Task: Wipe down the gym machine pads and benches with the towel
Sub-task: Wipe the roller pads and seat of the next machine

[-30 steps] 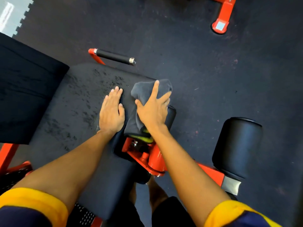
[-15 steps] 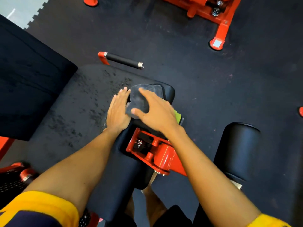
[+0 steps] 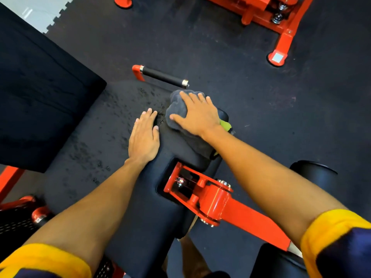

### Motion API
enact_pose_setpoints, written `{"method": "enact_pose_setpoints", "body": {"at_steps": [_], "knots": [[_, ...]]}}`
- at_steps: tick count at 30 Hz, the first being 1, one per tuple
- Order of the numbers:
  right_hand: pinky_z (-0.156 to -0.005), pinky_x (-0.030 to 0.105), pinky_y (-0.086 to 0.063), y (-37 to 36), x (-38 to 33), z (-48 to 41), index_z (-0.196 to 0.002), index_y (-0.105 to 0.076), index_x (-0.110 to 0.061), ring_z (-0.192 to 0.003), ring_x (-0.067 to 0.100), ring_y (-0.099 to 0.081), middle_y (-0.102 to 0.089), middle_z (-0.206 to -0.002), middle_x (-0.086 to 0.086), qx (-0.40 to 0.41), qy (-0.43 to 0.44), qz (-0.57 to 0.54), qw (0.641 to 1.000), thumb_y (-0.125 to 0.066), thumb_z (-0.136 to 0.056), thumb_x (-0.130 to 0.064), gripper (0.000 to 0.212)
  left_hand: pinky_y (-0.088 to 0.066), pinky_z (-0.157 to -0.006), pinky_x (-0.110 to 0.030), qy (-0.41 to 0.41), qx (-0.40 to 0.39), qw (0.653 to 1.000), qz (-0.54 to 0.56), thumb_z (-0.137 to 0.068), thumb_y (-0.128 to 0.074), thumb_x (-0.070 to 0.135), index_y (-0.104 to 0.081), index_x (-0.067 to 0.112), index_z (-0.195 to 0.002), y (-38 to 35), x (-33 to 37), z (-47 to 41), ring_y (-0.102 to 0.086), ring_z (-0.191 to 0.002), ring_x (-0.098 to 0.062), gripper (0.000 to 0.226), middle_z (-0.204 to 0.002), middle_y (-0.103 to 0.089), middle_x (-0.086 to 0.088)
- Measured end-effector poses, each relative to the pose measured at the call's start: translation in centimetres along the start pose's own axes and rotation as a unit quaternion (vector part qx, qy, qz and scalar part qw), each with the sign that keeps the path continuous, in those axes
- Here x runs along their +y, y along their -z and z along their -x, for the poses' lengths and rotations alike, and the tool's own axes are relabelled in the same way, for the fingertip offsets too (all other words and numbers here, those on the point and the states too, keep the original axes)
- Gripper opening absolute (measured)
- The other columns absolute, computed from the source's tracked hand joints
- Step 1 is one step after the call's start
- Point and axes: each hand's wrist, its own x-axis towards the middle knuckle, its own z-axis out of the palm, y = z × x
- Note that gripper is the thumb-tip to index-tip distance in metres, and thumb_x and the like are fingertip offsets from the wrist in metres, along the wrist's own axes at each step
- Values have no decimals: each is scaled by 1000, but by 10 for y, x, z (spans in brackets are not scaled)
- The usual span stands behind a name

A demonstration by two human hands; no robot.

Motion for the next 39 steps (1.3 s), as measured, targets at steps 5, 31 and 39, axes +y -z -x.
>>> {"method": "enact_pose_setpoints", "body": {"at_steps": [5,31,39], "knots": [[-120,49,-29,1,-2,10,-161,-26,-21,-144,33,-41,-46,-156,9,20,-102,-37,994,-44,-92,-76,91,-8,-129,-34,7,10,1000,1,-107,-38,20,-33,21,-158,-3,0,0,-13,-156,-11,51,-168,-25,4],[-119,53,-29,-2,-51,-43,-165,-12,-23,-144,42,-37,-29,-164,16,-69,-18,55,996,-48,-95,-69,91,-13,-128,-39,4,11,1000,-2,-104,-41,17,-35,15,-157,-6,-4,-1,-17,-156,-16,53,-167,-27,0],[-98,46,-44,5,-66,-93,-157,-30,-23,-129,38,-55,-50,-148,11,-68,-19,0,998,-54,-94,-66,80,-7,-129,-32,10,23,1000,0,-106,-39,19,-35,16,-158,-5,-3,-1,-17,-156,-13,52,-167,-27,2]]}}
